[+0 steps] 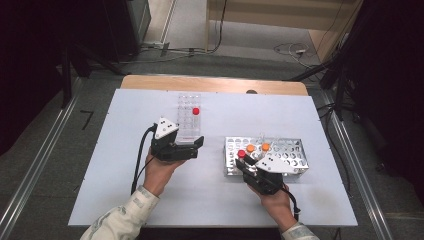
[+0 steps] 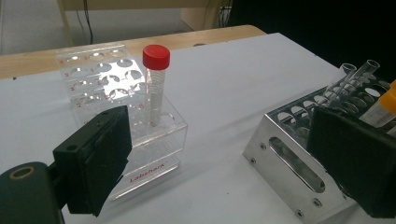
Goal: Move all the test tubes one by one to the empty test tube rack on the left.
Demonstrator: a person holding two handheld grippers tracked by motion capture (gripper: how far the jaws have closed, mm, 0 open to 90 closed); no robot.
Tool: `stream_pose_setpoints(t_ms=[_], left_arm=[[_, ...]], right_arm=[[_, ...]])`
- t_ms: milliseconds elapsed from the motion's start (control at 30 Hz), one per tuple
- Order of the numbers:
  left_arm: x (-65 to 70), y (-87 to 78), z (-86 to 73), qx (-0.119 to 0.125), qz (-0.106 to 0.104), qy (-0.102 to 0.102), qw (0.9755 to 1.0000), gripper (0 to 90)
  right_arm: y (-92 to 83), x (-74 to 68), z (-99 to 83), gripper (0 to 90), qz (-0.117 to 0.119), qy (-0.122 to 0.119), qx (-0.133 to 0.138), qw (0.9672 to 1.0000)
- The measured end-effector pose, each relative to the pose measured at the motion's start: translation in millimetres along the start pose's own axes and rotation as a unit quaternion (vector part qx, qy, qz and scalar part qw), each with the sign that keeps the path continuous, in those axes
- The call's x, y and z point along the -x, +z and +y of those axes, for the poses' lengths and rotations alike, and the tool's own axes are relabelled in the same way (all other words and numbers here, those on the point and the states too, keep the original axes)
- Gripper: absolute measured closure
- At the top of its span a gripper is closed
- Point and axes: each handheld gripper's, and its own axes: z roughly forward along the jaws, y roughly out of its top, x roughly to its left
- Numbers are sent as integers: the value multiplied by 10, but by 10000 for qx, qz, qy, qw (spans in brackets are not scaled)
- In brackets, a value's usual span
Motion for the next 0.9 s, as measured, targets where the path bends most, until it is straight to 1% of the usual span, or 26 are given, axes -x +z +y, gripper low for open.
stream_pose_setpoints(t_ms=[67, 133, 467, 667, 900], left_arm=[[4, 2, -2, -14, 3, 11, 10000, 71], [8, 3, -3, -20, 4, 16, 10000, 72], [25, -9, 1, -20, -36, 27, 10000, 72], [32, -9, 2, -22, -55, 36, 10000, 72], [40, -9, 4, -39, -74, 39, 10000, 72]], right_arm=[[6, 1, -5, 665, -5, 1, -16, 10000], [5, 3, -7, 690, -19, -4, -8, 10000], [-6, 0, -1, 709, -47, -21, 25, 10000], [-51, -11, 34, 712, -62, -37, 131, 9999], [-131, -12, 105, 713, -73, -42, 322, 9994]])
